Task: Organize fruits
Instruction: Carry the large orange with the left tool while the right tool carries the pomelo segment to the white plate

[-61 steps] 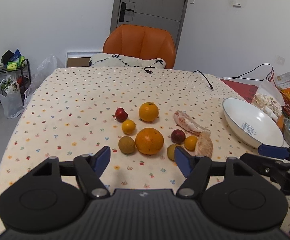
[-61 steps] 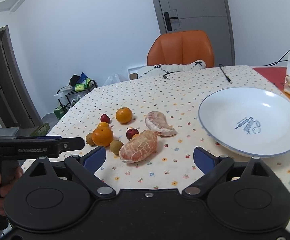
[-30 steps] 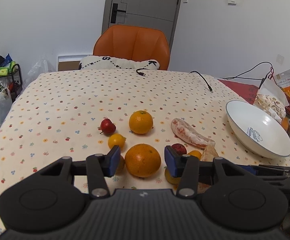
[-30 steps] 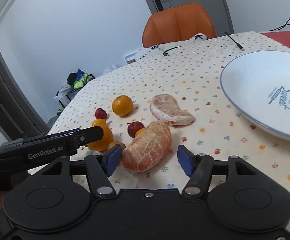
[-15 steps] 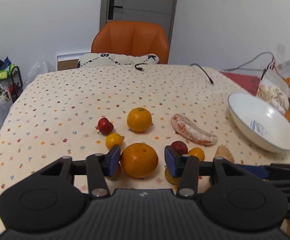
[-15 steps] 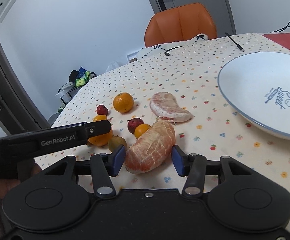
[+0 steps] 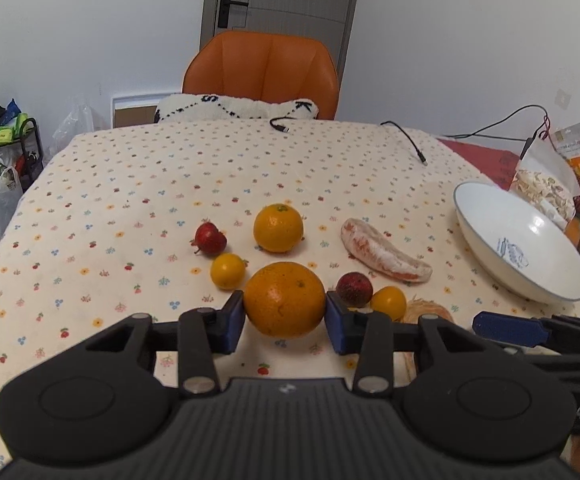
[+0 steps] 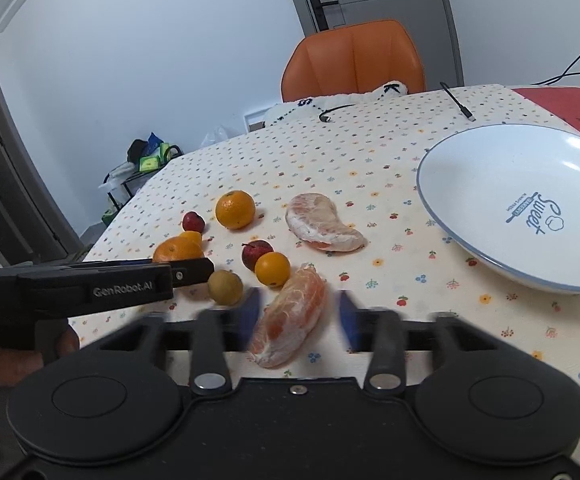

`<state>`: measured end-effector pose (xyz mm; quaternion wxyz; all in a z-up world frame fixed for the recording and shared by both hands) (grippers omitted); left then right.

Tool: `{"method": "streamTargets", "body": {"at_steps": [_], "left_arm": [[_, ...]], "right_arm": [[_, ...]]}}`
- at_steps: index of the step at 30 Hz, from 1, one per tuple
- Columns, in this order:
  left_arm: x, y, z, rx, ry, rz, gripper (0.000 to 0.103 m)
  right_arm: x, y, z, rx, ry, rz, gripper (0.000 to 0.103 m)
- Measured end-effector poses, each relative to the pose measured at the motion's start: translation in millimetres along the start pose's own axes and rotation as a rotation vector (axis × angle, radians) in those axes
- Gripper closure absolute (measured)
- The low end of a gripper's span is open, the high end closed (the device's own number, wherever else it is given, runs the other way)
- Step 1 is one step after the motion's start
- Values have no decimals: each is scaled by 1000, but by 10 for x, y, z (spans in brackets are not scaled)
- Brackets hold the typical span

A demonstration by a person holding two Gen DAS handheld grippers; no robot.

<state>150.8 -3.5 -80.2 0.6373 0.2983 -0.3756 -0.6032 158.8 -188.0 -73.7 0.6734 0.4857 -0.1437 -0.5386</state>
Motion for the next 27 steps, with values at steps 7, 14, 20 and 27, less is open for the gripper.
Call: {"method": "streamTargets", "body": {"at_steps": [7,14,20,27], "left_arm": [[49,52,134,24,-18,-3,62],[74,61,200,37,-37,6,62],[151,116,237,56,-54,2,62],[271,209,241,75,-79,-5,62]], "right_arm": [[-86,-79,-133,-29,-16,38,39],[-48,-77,-72,-28,-6,27,76],[-31,-17,43,5,8,24,83],[49,135,193,58,17,11,85]]}}
Point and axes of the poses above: each gripper's, at about its wrist camera, not at the fingertips, and z roughly against the way its jaws point, x to its right, y to its top, the point moved 5 cm from there along -z, roughly the way its jaws point, and after that the axes turned 5 degrees about x, right-handed, at the moved point
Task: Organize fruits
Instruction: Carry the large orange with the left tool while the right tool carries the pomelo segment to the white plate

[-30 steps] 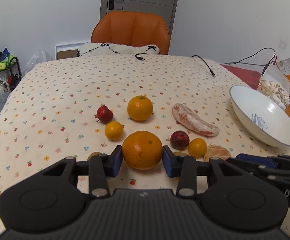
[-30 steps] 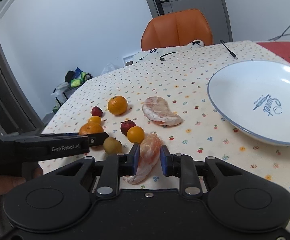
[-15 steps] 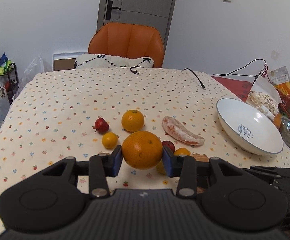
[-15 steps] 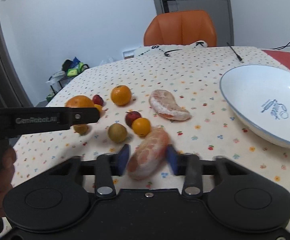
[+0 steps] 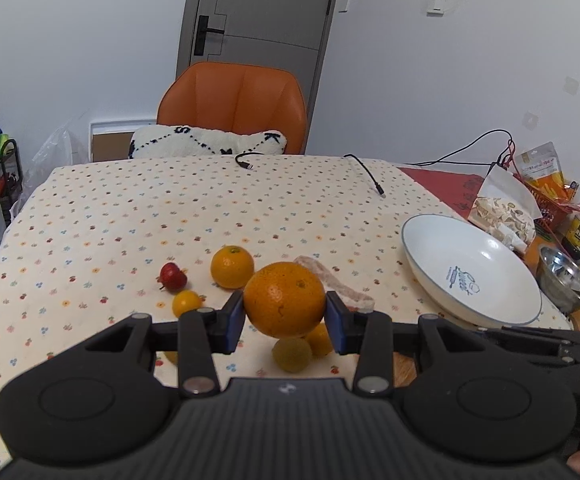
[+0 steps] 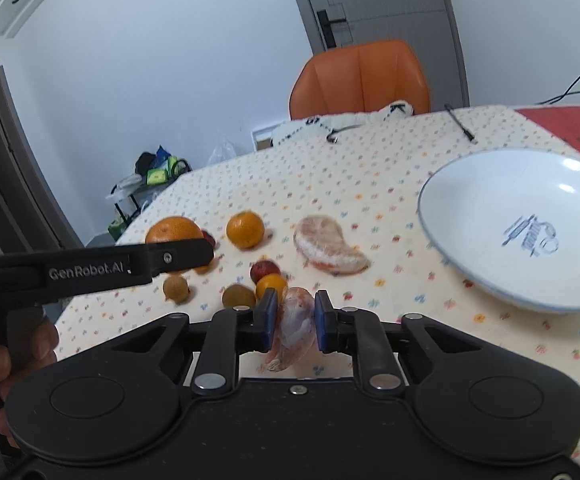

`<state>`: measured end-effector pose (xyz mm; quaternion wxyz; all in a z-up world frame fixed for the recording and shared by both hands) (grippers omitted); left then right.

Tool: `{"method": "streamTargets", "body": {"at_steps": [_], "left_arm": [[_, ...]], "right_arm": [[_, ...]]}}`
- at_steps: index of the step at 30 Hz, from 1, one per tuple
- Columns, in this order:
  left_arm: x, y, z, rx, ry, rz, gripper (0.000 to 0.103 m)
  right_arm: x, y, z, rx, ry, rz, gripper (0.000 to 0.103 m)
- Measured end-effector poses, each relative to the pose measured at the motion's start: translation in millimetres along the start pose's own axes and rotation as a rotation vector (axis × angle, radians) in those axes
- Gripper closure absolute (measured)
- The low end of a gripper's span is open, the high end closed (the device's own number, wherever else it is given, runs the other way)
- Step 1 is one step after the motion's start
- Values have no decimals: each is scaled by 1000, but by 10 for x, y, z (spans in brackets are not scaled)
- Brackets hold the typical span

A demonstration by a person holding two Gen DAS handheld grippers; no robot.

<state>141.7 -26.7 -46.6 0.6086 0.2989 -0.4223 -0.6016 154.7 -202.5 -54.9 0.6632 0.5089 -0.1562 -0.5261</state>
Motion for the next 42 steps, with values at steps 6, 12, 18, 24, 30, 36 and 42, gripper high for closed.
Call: {"method": "streamTargets", "body": {"at_steps": [6,12,18,24,30,36,42], "left_arm": [[123,85,-39,15,-23,-8,62],[285,174,-85,29,-55,-22,62],[464,241,-149,36,-87,-34,62],[637,277,-226,36,-115,-47,62],[822,317,-308,37,-141,-65,62],[983,317,-403,29,-163,-73,62],[1137,291,-519,15,-184,-84,62]], "right_arm": [[107,183,119,54,-18,6,85],[278,310,220,95,-53,-1,85],[459,373,299,120,-91,-9,85],[589,394,386,140,-123,-12,86],[777,447,475,163,-154,-24,86],[1021,487,541,178,-198,-46,86],[1262,465,561,176,-248,-69,86]]}}
Point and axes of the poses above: each gripper's, at about its wrist camera, not at the fingertips, and z roughly against the way its jaws point, x to its right, y to its top, the point moved 5 cm from there along -z, roughly the way its jaws point, and after that the axes turned 5 degrees about x, right-handed, at the moved point
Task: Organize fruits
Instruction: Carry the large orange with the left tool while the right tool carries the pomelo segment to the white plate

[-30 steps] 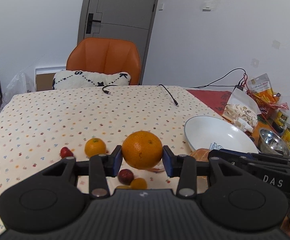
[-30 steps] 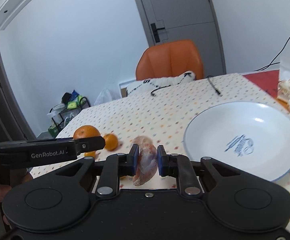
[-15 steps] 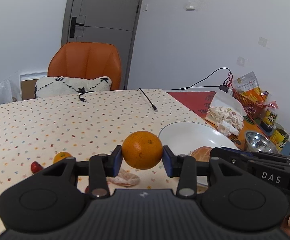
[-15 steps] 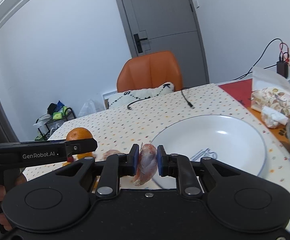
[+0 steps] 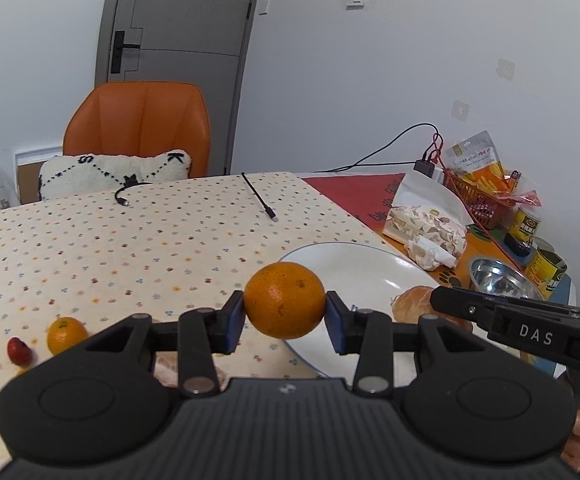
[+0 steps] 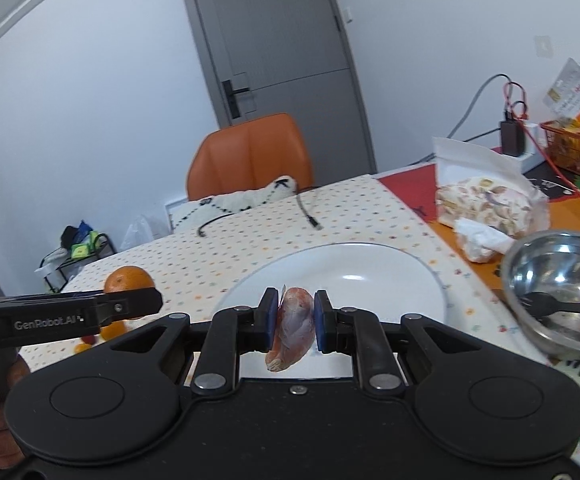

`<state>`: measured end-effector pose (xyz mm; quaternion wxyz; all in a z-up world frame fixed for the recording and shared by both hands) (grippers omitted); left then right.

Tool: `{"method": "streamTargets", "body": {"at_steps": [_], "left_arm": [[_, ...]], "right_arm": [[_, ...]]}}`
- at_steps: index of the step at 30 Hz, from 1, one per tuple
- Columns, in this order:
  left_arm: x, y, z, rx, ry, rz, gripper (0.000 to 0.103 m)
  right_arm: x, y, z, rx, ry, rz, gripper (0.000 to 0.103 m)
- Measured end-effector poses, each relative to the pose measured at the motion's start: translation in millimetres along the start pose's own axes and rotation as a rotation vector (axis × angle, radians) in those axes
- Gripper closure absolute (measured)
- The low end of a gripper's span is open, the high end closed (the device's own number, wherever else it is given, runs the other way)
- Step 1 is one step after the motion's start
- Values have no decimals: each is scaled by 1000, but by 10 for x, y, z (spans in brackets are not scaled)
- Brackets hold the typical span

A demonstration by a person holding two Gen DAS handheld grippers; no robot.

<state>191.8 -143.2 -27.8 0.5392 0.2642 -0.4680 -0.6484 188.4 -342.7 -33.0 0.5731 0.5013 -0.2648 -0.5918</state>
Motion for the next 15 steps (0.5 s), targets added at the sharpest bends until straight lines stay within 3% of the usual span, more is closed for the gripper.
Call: {"method": "streamTargets", "body": {"at_steps": [15], "left_arm": [[247,-169,-438,-73,-36,-17,62]], "right_arm": [[390,-31,-117,14,-126,0,85]]}}
Point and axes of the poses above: each gripper's, at about its wrist camera, not at the fingertips, and z roughly against the way its jaws point, x to its right, y to its top, the point moved 5 cm from there along -z, roughly the way its jaws point, and after that the axes turned 5 degrees about x, right-handed, at the moved point
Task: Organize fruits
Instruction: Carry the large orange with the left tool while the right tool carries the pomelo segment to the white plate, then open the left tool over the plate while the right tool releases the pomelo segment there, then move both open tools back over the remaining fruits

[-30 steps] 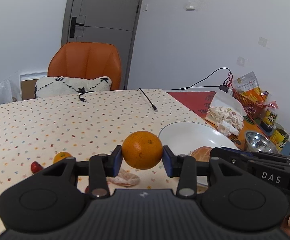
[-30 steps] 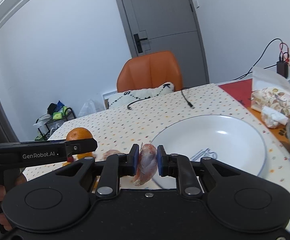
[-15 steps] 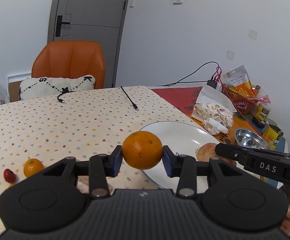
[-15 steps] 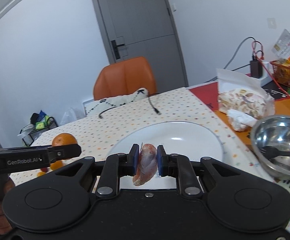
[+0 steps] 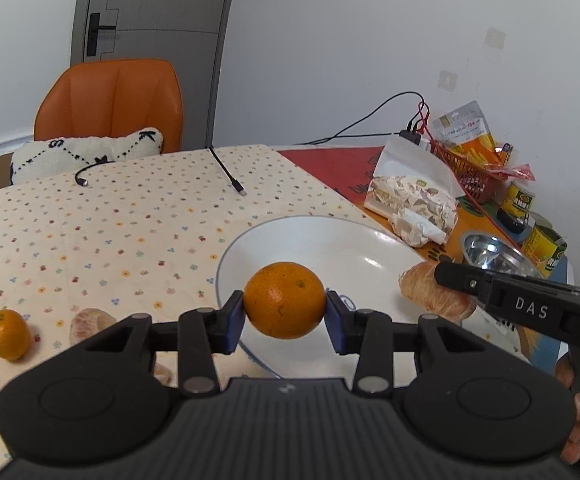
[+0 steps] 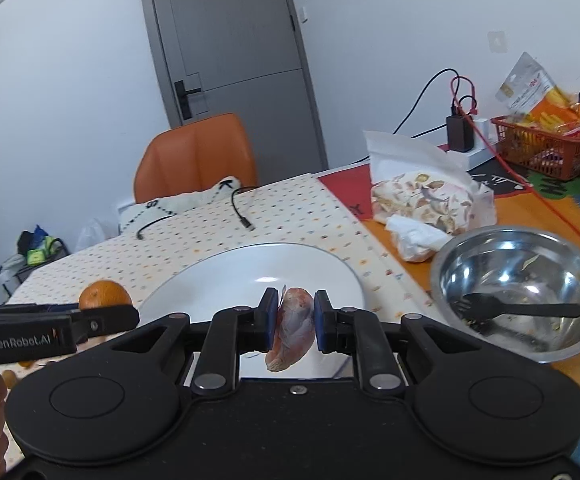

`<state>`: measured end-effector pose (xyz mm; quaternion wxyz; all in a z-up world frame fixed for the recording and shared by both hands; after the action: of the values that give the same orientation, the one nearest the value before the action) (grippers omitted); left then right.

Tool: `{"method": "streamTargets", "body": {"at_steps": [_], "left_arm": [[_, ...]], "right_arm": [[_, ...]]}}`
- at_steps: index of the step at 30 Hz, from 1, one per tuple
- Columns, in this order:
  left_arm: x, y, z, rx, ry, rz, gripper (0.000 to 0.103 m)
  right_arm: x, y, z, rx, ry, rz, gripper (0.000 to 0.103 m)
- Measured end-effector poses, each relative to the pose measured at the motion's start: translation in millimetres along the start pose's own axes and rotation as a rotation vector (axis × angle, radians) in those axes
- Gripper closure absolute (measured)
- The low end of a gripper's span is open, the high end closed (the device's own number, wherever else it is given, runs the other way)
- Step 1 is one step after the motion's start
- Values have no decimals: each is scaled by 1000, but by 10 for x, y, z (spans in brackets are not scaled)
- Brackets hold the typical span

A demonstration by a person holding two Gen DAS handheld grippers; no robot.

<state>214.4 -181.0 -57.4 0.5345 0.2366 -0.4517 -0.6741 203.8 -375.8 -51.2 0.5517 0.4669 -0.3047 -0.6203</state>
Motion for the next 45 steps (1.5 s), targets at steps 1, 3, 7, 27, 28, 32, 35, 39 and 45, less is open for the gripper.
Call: {"method": "streamTargets", "body": {"at_steps": [1,3,7,27,28,32,35,39,45], "left_arm": [[0,-15,-32,-9,4,8,62],[12,-32,-92,-21,3,26,62],[66,-52,-159,-28,10,12,62],[-50,54,115,21,104,41,27],[-70,52,141,25,111,43,25],[-180,32,252,21,117,60,16],[-300,-3,330,0,130,107,14],[-447,-6,465,3,147,152,12],[-657,-5,690,31,213,167,7]], "right_arm": [[9,-8,-14,1,-4,0,85],[19,-22,-29,5,-27,15,85],[-9,1,31,30,-23,31,82],[-52,-6,330,81,-9,-11,16],[-88,4,354,85,3,-15,13],[-150,8,381,89,31,-19,0],[-205,2,407,92,46,-22,0],[-239,-4,435,105,36,-24,0],[-346,-14,474,103,60,-24,0]]}}
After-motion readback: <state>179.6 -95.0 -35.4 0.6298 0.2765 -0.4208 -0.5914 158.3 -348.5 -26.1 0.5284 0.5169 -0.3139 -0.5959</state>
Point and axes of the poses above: each gripper's, at about its wrist camera, not at the fingertips, and z roughly against the way its jaws point, x to its right, y to its top, the point moved 5 cm from there along -z, roughly the way its jaws point, and after that the axes turned 5 degrees about x, right-handed, at the moved point
